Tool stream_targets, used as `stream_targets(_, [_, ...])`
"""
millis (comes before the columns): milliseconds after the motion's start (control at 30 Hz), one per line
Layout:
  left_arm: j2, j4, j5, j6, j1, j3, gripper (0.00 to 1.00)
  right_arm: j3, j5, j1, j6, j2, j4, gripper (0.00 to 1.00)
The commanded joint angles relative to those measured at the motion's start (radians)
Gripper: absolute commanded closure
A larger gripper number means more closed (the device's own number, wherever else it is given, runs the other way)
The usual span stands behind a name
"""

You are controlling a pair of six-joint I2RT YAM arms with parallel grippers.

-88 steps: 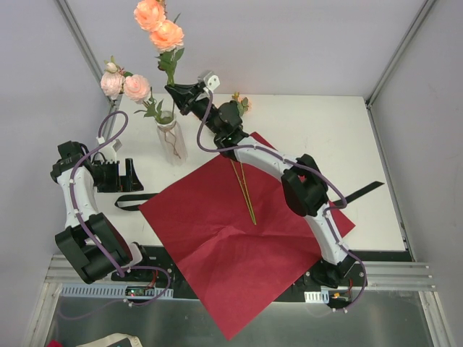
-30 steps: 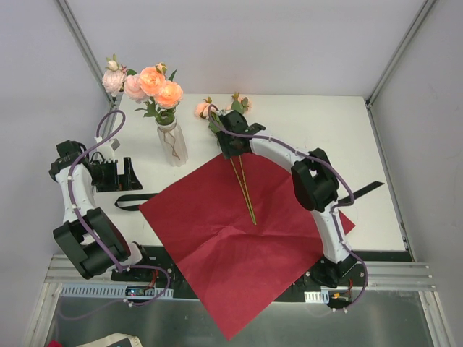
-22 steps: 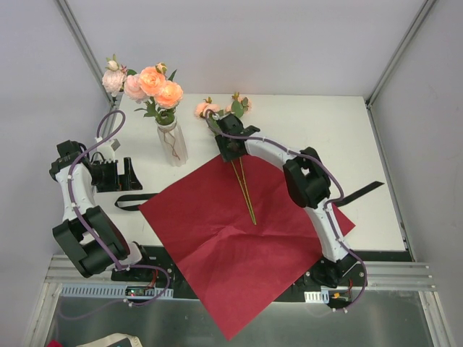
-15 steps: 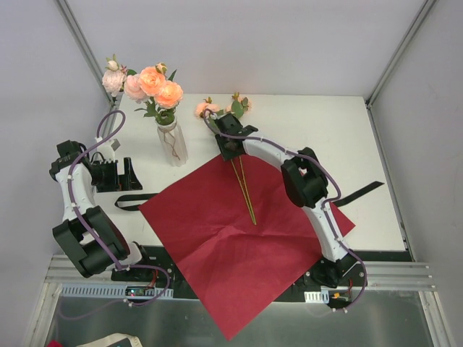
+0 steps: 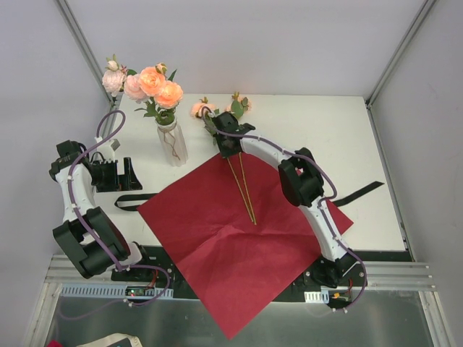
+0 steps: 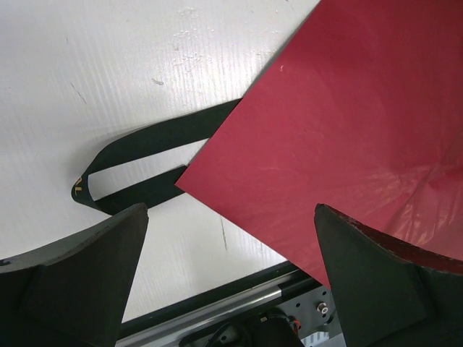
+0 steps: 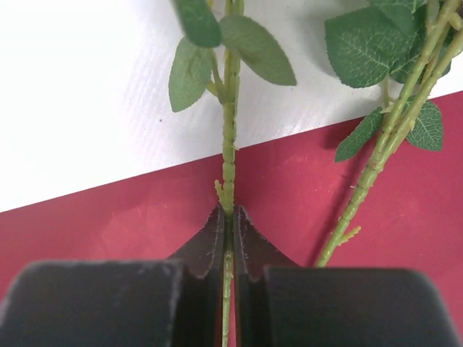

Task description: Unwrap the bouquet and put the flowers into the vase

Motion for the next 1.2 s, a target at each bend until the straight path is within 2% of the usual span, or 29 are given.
stream_targets(0, [-0.043, -0.013, 0.014, 0.024, 0.017, 0.021, 0.01, 0.081, -0.042, -0.012, 0.047, -0.021, -0.04, 0.99])
stream_targets(100, [-0.052, -0.019, 0.019, 0.022, 0.017, 0.026, 0.01, 0.044, -0.052, -0.017, 0.079, -0.112, 0.031, 0.99])
stream_targets(233, [-0.064, -0.029, 0.022, 0.021, 0.018, 0.027, 0.01, -0.074, -0.043, -0.017, 0.09, -0.323, 0.164, 0.99])
stream_targets(433, [-0.073, -0.03, 0.029, 0.016, 0.018, 0.024, 0.01, -0.261, -0.029, -0.015, 0.102, -0.633, 0.469, 0.99])
stream_targets(533, [-0.076, -0.029, 0.034, 0.013, 0.02, 0.027, 0.01, -0.416, -0.048, -0.008, 0.102, -0.779, 0.742, 0.99])
stream_targets(567, [-0.075, -0.029, 0.035, 0.013, 0.02, 0.027, 0.01, -0.466, -0.058, -0.003, 0.093, -0.808, 0.954, 0.99])
stream_targets(633, [-0.075, -0.029, 0.035, 0.011, 0.02, 0.03, 0.01, -0.618, -0.117, 0.023, 0.031, -0.857, 1.225, 0.99])
stream_targets(667, [-0.075, -0.029, 0.035, 0.01, 0.02, 0.03, 0.01, -0.649, -0.166, 0.034, 0.006, -0.853, 1.476, 0.99])
stream_targets(700, [-0.073, -0.03, 0.035, 0.013, 0.021, 0.032, 0.01, -0.657, -0.194, 0.054, -0.006, -0.844, 1.558, 0.99])
stream_targets(833, [-0.076, -0.03, 0.035, 0.019, 0.024, 0.032, 0.01, -0.542, -0.39, 0.091, 0.03, -0.772, 1.632, 0.99])
stream_targets(967, [-0.075, -0.03, 0.035, 0.024, 0.03, 0.029, 0.01, -0.461, -0.461, 0.147, -0.085, -0.717, 1.652, 0.99])
stream_targets(1167, [-0.066, -0.042, 0.046, 0.027, 0.032, 0.042, 0.01, -0.323, -0.524, 0.203, -0.174, -0.629, 1.629, 0.99])
